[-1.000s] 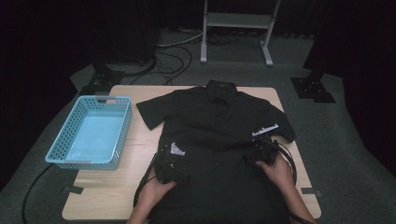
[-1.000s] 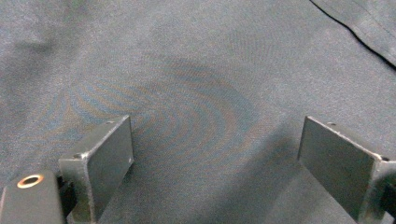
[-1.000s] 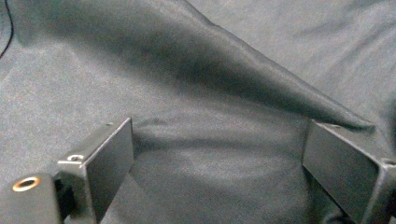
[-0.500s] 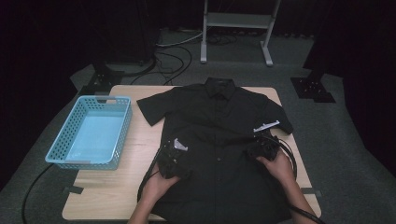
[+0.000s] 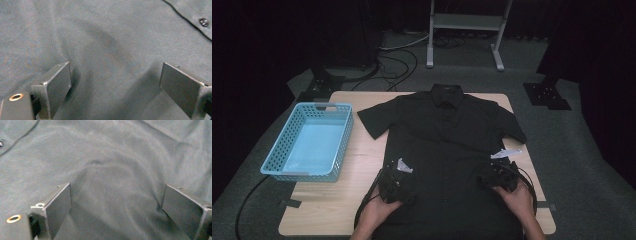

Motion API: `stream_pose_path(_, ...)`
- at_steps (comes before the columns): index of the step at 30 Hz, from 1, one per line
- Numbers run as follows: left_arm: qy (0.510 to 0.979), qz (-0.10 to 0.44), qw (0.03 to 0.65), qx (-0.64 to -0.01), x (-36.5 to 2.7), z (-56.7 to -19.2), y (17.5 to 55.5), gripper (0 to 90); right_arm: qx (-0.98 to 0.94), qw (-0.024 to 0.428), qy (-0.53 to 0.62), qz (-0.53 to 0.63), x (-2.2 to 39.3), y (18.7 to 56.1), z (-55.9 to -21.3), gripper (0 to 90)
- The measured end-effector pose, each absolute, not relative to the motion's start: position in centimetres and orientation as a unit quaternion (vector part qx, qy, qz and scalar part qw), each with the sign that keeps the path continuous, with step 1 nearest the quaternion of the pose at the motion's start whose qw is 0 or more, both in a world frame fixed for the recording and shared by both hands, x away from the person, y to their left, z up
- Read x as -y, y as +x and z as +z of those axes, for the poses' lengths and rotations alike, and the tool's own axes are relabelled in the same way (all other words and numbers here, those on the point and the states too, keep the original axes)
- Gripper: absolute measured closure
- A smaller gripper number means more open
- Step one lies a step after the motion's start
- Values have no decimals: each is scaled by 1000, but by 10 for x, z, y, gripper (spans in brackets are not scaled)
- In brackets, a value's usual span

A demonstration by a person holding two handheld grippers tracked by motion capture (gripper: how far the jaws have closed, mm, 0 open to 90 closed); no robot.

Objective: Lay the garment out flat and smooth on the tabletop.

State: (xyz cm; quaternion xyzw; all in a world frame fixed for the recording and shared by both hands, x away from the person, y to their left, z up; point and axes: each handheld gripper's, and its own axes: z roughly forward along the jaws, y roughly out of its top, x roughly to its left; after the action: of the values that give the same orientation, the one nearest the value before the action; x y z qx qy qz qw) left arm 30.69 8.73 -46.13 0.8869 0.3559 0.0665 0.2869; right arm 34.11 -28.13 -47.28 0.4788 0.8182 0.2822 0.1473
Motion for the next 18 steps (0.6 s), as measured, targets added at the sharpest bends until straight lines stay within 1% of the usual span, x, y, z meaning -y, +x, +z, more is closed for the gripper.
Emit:
stream_pose_path(6,882,72,309,-348,-91,-455,303,96,-799,143,488,323,295,322,-474,90)
stream_pose_path(10,877,76,321,-350,-95,-452,303,96,-791,128,487,348,303,311,-473,90)
stream_pose_path(15,869,88,341,-348,-98,-450,300,96,-787,131,481,363,309,297,-470,90)
stream_pose_path(18,870,90,341,-345,-100,-450,299,96,-786,131,480,368,312,290,-469,90)
